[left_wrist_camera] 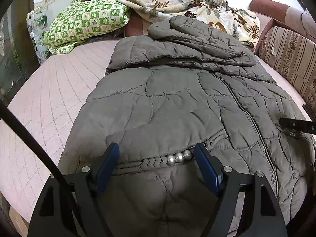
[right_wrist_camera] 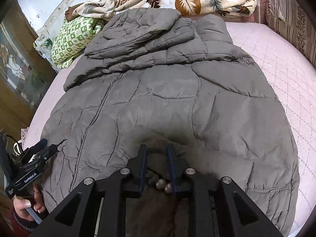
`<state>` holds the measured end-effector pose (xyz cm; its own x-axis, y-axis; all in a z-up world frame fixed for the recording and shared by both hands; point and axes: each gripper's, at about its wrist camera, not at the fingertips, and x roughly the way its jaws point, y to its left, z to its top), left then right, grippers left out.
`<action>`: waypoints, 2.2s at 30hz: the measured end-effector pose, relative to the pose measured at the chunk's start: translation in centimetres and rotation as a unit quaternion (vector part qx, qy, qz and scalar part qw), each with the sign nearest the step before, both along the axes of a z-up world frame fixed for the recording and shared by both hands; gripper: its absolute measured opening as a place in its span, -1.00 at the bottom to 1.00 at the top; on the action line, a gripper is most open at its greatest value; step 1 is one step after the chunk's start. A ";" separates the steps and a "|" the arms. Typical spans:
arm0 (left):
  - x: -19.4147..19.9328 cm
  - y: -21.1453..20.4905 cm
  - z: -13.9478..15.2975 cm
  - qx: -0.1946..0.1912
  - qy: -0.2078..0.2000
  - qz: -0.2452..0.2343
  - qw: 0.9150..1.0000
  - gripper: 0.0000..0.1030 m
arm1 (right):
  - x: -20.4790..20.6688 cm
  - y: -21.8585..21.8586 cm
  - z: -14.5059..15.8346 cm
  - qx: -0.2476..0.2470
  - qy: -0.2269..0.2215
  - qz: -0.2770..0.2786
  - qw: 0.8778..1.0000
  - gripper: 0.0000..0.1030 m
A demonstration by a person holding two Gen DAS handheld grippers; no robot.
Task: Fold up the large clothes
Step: 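Move both grippers to the jacket hem by the beaded drawstring, then grasp the jacket hem edge with both grippers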
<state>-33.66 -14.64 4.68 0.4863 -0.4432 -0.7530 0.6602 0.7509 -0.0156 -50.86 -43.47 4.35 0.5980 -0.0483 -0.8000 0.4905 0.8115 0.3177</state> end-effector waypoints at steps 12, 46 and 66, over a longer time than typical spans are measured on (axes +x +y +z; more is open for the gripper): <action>-0.4 -0.1 0.0 0.011 -0.008 -0.005 1.000 0.53 | -0.5 0.5 0.2 -0.007 -0.004 -0.005 1.000 -0.54; -0.8 11.4 2.0 -0.053 0.084 0.064 0.993 0.53 | -12.4 -2.0 3.8 0.040 -0.021 -0.077 0.996 -0.36; 0.6 18.7 -1.4 -0.090 0.227 0.135 0.960 0.53 | -20.2 -3.4 0.5 0.152 -0.004 -0.165 0.974 -0.15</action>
<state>-33.03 4.06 3.24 0.2406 -0.4901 -0.8378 0.3366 0.8517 -0.4016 -71.11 -46.90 4.87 0.5967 -0.0007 -0.8025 0.7052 0.4777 0.5240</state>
